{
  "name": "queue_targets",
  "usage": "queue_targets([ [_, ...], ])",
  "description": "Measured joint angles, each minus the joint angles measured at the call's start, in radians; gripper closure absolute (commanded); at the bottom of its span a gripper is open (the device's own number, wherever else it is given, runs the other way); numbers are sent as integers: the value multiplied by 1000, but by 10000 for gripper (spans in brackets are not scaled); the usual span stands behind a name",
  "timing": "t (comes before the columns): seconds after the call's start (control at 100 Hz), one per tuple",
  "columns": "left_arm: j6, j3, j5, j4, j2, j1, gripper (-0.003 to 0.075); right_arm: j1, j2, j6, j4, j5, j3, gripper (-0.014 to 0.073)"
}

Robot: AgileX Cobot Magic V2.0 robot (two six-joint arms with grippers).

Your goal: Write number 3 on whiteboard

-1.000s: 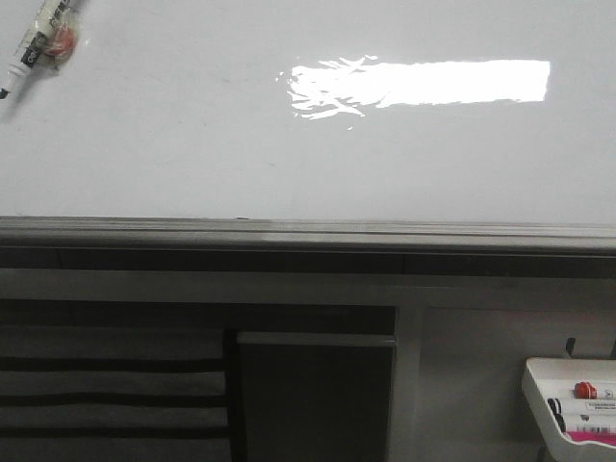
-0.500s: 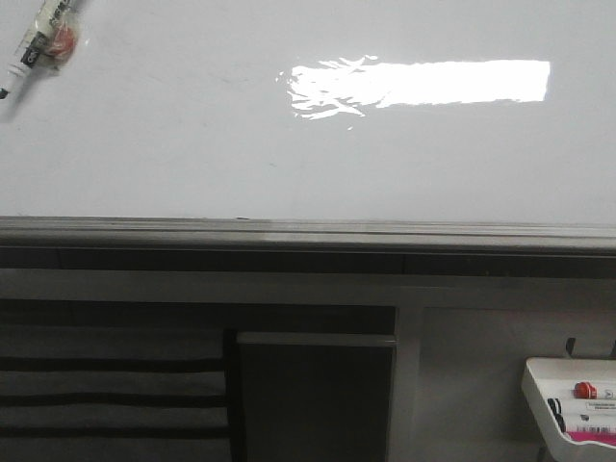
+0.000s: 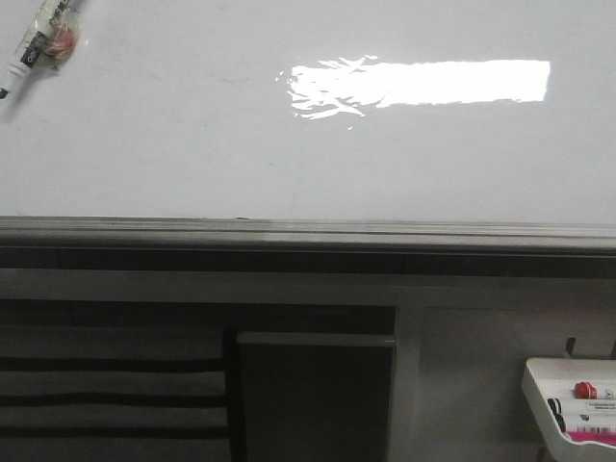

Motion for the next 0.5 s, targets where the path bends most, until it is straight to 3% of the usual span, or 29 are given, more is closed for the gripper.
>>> queue_targets([
  [0.3,0,-54,-22,-71,0,0,739,0,0,0,40,26,-22,673],
  [0.5,0,-280,143,-74,47,0,739,0,44,0,53,197,-224,673],
])
